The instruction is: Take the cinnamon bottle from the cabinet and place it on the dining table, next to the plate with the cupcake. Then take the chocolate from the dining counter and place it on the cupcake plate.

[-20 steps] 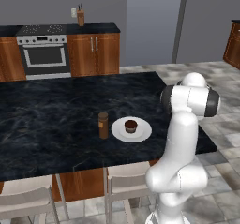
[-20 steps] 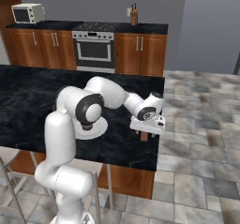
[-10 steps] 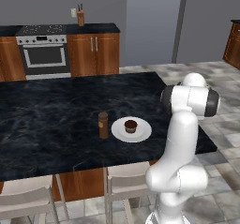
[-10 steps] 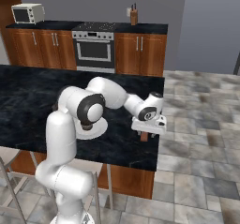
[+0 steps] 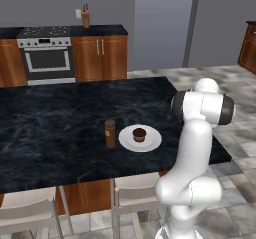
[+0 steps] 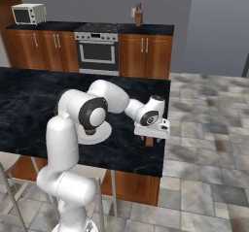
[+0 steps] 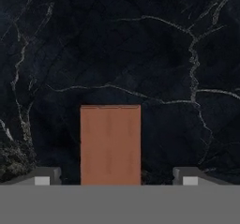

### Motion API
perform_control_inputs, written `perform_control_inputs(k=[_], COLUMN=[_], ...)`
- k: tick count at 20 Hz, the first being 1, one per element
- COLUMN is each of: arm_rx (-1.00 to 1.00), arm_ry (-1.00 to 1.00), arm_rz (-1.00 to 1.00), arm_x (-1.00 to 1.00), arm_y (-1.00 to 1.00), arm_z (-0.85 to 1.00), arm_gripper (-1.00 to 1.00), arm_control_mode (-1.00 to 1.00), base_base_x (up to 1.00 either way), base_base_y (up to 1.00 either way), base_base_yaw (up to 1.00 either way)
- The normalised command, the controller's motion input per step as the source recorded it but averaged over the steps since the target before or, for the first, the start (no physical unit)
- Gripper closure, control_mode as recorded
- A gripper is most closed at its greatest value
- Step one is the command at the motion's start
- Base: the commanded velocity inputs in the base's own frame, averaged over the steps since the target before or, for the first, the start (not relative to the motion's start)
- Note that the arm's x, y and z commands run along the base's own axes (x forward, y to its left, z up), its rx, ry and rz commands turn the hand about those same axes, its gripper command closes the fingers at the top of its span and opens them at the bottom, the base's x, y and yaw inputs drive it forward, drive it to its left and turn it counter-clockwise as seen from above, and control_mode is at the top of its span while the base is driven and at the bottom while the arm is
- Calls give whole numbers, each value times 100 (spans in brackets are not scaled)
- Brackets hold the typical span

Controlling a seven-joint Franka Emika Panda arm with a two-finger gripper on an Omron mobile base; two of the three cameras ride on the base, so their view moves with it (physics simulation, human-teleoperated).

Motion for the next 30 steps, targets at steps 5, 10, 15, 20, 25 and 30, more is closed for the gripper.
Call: perform_control_inputs(k=[5, 10, 15, 20, 25, 30], arm_rx=[0, -2, -7, -6, 0, 0], arm_ry=[0, -1, -7, -7, -4, -1], arm_rz=[0, 0, -3, -6, -5, -2], arm_x=[4, 3, 5, 4, 5, 12], arm_y=[1, 5, 23, 22, 9, 9], arm_z=[-26, -31, -35, -28, -37, -38], arm_gripper=[-100, -100, -100, -100, -100, -100], arm_control_mode=[-100, -100, -100, -100, -100, -100], base_base_x=[0, 0, 0, 0, 0, 0], base_base_y=[0, 0, 0, 0, 0, 0], base_base_yaw=[0, 0, 0, 0, 0, 0])
